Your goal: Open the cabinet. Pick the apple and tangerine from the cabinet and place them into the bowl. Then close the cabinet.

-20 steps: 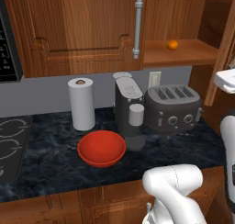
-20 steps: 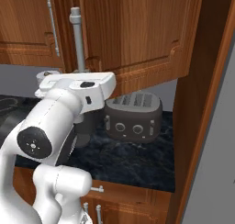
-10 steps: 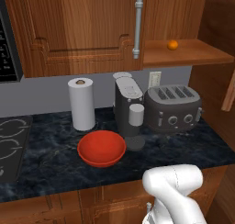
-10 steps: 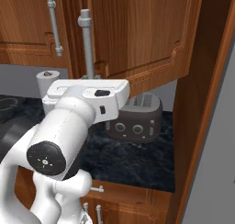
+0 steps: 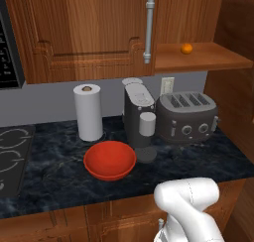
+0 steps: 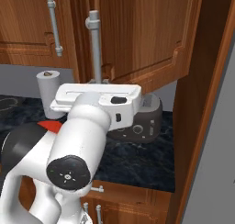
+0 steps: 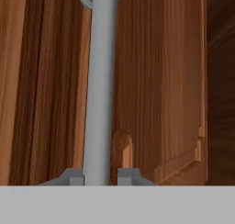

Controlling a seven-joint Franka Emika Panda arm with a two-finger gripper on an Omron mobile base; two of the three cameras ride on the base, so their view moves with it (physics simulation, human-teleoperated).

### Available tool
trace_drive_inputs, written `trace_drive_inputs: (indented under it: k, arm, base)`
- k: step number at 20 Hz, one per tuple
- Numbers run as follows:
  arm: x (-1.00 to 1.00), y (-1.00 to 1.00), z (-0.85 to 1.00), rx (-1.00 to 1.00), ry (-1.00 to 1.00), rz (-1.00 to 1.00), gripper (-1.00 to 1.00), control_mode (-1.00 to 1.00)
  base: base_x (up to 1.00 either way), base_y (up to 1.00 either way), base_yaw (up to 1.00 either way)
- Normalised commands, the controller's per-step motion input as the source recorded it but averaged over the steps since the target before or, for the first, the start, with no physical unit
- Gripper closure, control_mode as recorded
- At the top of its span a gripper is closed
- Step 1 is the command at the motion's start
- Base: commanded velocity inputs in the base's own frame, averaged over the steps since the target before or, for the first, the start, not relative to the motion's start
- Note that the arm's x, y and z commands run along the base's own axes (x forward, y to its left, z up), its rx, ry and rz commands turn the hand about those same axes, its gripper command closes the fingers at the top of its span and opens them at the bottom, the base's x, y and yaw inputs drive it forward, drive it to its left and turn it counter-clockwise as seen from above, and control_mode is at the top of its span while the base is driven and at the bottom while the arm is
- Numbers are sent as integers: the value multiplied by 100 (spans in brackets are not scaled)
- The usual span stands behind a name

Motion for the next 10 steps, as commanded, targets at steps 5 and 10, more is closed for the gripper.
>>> trace_drive_inputs:
  k: [5,10]
  arm:
    - [1,-21,0,2,0,5,100,-100]
    - [3,0,0,0,4,0,-100,-100]
  base:
    - [0,0,0]
    - [0,0,0]
